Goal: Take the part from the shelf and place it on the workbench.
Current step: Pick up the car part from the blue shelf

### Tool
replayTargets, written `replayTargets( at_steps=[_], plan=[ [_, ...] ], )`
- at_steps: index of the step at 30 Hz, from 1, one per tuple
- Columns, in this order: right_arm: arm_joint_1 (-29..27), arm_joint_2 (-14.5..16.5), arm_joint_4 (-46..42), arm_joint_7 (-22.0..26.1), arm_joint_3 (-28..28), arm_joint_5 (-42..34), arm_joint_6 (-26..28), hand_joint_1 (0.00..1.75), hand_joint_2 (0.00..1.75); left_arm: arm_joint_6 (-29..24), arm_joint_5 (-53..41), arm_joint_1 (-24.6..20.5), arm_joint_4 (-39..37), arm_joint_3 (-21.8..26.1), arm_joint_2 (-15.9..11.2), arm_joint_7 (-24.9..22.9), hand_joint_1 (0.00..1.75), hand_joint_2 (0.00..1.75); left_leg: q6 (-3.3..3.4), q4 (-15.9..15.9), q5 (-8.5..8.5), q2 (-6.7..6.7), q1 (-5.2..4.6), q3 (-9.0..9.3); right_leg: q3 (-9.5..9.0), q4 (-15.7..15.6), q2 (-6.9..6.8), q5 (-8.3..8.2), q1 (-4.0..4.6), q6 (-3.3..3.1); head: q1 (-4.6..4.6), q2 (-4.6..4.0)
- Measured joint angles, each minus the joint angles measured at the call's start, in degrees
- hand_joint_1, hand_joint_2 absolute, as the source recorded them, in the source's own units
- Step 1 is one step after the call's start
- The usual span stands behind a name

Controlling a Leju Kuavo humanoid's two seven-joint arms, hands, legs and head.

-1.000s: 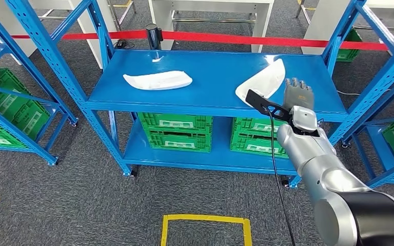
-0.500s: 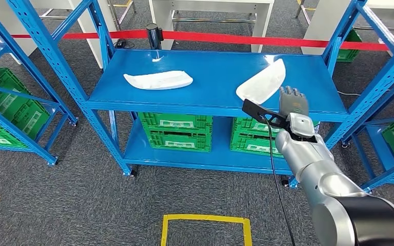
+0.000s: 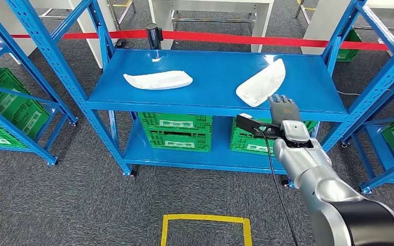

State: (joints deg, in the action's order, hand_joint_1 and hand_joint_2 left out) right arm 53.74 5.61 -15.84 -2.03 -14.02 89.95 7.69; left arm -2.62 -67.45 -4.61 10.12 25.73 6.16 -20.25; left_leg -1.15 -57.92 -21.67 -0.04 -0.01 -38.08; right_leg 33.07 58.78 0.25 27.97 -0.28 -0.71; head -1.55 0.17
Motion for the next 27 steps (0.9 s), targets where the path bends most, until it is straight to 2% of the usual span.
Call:
replayTargets(
  at_steps=[6,9,27],
  plan=[
    [0.0,-0.4,0.0,-0.6,-7.8,0.0,-0.8,0.00,1.75,0.1,-0.6,0.0,0.0,0.0,0.0,-0.1,0.00,0.00,0.00,0.0,0.00,0.01,0.00,-0.02,0.02,0.0,0.00,0.00,0.00,0.00,0.00,0.00],
    [0.0,-0.6,0.0,-0.9,-10.0,0.0,-1.0,0.00,1.75,0.1,-0.7,0.0,0.0,0.1,0.0,0.0,0.00,0.00,0.00,0.0,0.00,0.00,0.00,-0.02,0.02,0.0,0.00,0.00,0.00,0.00,0.00,0.00],
    [0.1,-1.2,0.0,-2.1,-12.3,-0.5,-2.2,0.00,1.75,0.7,-2.0,-0.1,0.0,0.2,0.0,0.4,0.00,0.00,0.04,-0.1,-0.02,0.00,-0.02,-0.05,0.02,0.0,0.00,-0.05,-0.03,0.08,0.00,0.00]
  ],
)
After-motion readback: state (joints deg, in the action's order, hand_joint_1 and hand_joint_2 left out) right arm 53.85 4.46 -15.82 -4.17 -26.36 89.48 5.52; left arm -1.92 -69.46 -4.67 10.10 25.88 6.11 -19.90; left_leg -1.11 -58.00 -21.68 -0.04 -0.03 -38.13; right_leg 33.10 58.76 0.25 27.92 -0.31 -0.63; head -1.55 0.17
